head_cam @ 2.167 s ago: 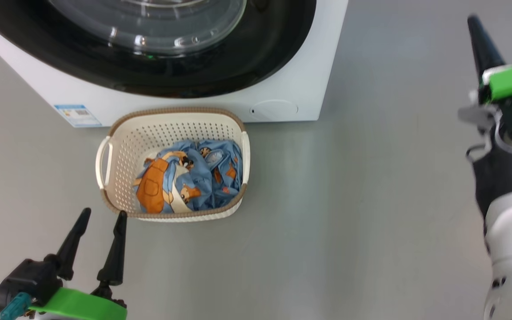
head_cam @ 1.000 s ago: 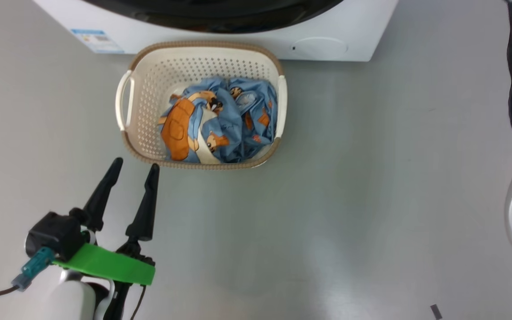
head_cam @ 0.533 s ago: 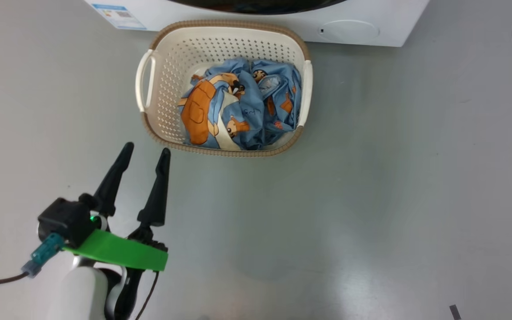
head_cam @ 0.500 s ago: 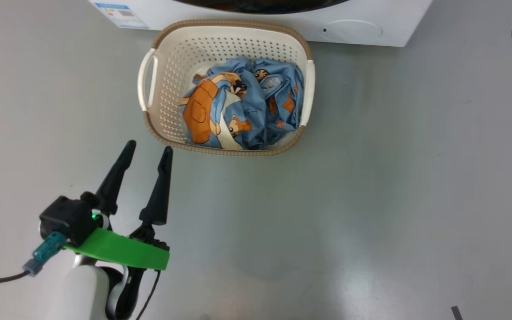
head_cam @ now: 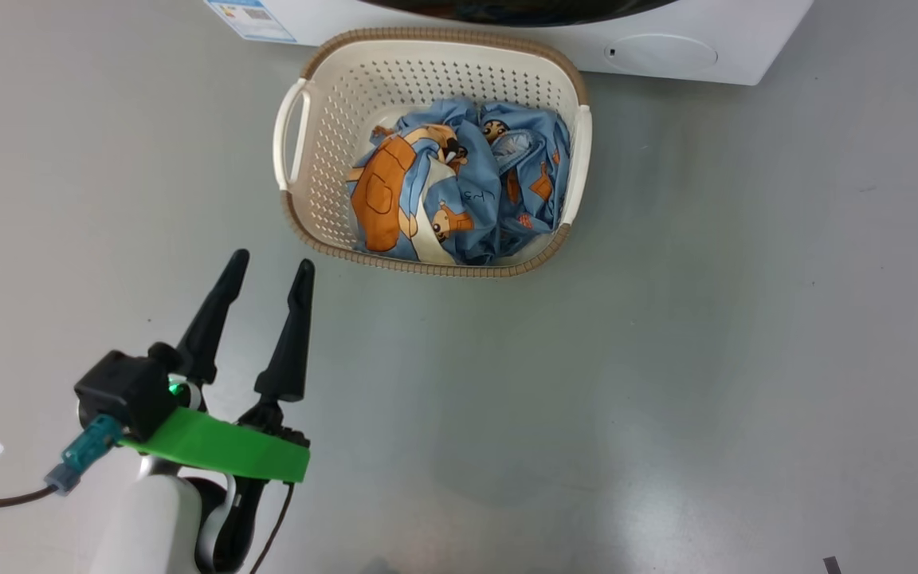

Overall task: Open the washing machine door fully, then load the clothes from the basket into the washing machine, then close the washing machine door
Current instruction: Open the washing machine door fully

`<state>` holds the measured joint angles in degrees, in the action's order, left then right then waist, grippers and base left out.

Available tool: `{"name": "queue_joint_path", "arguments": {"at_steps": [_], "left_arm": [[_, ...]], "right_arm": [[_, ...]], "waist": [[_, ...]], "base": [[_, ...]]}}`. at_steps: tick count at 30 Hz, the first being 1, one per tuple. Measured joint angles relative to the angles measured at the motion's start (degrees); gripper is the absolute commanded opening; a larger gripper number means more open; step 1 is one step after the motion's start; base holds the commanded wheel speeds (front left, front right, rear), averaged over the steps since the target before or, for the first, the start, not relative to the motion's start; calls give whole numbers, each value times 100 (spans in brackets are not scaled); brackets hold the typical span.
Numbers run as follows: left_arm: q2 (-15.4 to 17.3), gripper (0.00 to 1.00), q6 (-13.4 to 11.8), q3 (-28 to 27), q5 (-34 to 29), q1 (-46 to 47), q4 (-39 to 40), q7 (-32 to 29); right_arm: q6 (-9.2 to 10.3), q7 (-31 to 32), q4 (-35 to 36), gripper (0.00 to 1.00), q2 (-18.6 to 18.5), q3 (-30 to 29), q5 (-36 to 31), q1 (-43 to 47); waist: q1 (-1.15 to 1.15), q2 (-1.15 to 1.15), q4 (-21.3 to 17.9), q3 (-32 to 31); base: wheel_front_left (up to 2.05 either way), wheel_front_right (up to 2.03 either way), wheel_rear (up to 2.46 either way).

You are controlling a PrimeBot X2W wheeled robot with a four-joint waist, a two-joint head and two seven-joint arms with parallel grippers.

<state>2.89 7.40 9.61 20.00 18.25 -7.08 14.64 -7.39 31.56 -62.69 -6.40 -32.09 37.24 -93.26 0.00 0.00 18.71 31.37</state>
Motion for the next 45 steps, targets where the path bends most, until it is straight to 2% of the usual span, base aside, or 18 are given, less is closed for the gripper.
{"name": "queue_joint_path", "arguments": {"at_steps": [12, 21, 30, 35, 36, 45], "left_arm": [[0, 100, 0, -86, -1, 7, 131, 0], [15, 100, 0, -81, -20, 21, 147, 0], [63, 100, 0, -131, -82, -101, 183, 0], [94, 100, 0, -153, -115, -202, 189, 0], [96, 100, 0, -151, -125, -230, 189, 0], [103, 100, 0, -160, -166, -310, 188, 0]], "right_arm": [[0, 1298, 403, 0, -27, 405, 225, 288], [0, 2443, 694, 0, 149, 1308, 1340, 1074], [0, 3143, 1213, 0, 140, 2301, 2507, 1870], [0, 3342, 1402, 0, 142, 2783, 3043, 2213], [0, 3423, 1485, 0, 135, 3015, 3344, 2360], [0, 3439, 1887, 0, 129, 4309, 4428, 2921]], "waist": [[0, 0, -133, -87], [0, 0, -159, -346], [0, 0, -193, -661], [-1, 0, -205, -798], [-1, 0, -203, -863], [-1, 0, -149, -1076]], "base": [[0, 0, 0], [0, 0, 0], [0, 0, 0], [0, 0, 0], [0, 0, 0], [0, 0, 0]]}}
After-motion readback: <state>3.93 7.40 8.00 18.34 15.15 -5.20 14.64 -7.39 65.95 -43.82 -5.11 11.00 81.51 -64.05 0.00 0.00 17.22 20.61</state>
